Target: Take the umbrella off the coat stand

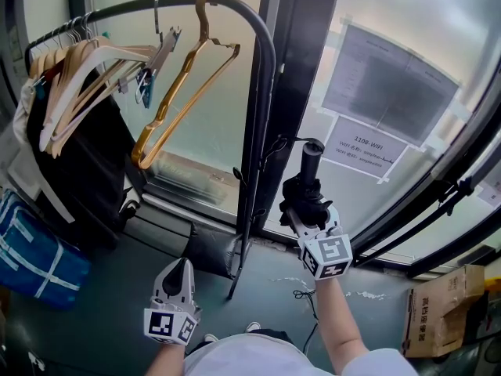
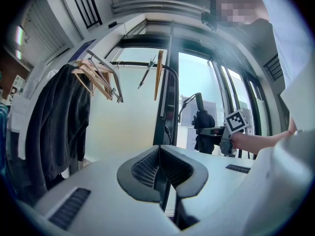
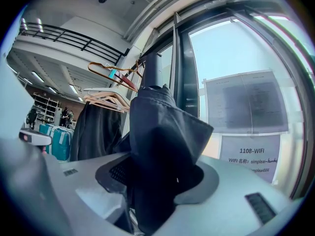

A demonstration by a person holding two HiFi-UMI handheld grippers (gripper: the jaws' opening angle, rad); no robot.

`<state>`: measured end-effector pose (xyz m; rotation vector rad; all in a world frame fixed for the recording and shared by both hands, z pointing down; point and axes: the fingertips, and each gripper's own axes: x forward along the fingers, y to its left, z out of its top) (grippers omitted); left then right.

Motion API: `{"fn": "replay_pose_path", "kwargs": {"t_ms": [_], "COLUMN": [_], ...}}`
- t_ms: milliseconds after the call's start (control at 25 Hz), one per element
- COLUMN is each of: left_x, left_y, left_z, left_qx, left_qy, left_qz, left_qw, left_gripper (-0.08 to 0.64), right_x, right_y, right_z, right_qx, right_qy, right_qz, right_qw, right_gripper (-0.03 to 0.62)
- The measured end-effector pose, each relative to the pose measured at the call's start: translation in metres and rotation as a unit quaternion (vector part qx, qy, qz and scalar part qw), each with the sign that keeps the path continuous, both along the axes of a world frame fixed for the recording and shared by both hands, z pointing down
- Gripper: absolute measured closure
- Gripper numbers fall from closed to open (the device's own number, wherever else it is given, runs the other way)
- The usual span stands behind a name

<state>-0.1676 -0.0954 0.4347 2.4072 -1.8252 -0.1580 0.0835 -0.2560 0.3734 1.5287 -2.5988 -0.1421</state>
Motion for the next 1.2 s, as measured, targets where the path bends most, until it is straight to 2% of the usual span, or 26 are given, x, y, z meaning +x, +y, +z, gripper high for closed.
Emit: {"fn": "replay_pose_path", "kwargs": {"t_ms": [800, 1200], "left_x": [-0.003, 0.007], "left_y": [0.024, 0.02], "left_z": [-0.005, -0.015], "left_qx": [-0.001, 0.011], "left_qy": [0.009, 0.009], "left_qz": [0.007, 0.034], "left_qw": [0.9999, 0.9993], "left_gripper": [0.534, 0.534], "right_x": [0.017, 0.059], "right_y": [0.015, 0.055], "right_z": [-0.036, -0.047], "right_qx": [0.022, 0.029], "right_qy": [0.0, -0.016], "right_qz": [0.007, 0.049], "right_qw": [1.0, 0.998], "right_gripper": [0.356, 0.356]}}
